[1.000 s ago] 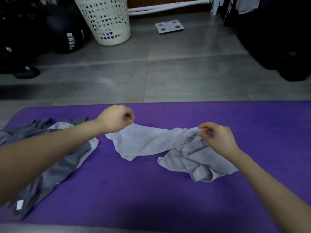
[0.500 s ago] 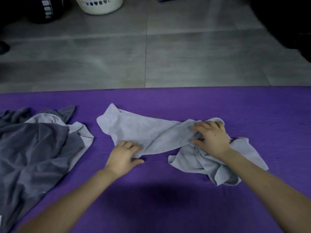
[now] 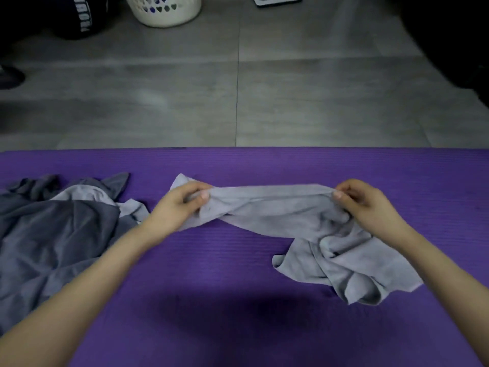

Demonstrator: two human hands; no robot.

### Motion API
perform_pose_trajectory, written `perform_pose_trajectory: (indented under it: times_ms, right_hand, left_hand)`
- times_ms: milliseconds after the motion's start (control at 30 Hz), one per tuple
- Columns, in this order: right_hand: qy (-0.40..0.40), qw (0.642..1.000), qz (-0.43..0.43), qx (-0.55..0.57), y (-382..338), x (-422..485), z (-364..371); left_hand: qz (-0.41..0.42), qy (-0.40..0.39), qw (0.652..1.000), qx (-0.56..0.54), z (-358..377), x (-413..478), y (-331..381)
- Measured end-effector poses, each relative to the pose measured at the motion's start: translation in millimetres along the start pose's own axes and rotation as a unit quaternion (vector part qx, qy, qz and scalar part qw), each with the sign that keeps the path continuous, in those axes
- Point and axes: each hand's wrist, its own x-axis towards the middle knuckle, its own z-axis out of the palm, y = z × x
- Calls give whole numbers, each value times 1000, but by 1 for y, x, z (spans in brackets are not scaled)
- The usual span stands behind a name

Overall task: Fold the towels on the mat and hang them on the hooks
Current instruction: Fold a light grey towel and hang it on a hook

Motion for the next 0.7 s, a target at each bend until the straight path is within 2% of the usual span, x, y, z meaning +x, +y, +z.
perform_pose_trajectory:
  times_ms: [100, 200, 267, 400, 500, 600, 700]
  right_hand:
    - [9, 999, 26, 31, -20, 18, -15]
    - [27, 997, 40, 66, -38, 32, -34]
    - [1, 993, 47, 104, -49, 36, -48]
    - [-70, 988, 56, 126, -61, 37, -72]
    - [-48, 992, 33, 108, -68, 38, -84]
    - [15, 999, -13, 46, -78, 40, -92]
    - [91, 994, -52, -27, -91, 43, -104]
  left_hand:
    - [-8, 7, 995, -95, -14, 16, 36]
    - [-33, -90, 990, -107, -33, 26, 62]
    - [-25, -127, 990, -52, -43, 31, 74]
    - [12, -144, 987, 76, -60, 40, 95]
    - [44, -168, 970, 169, -70, 44, 108]
    - [67, -107, 977, 173, -69, 43, 123]
    - [96, -8, 992, 81, -63, 38, 142]
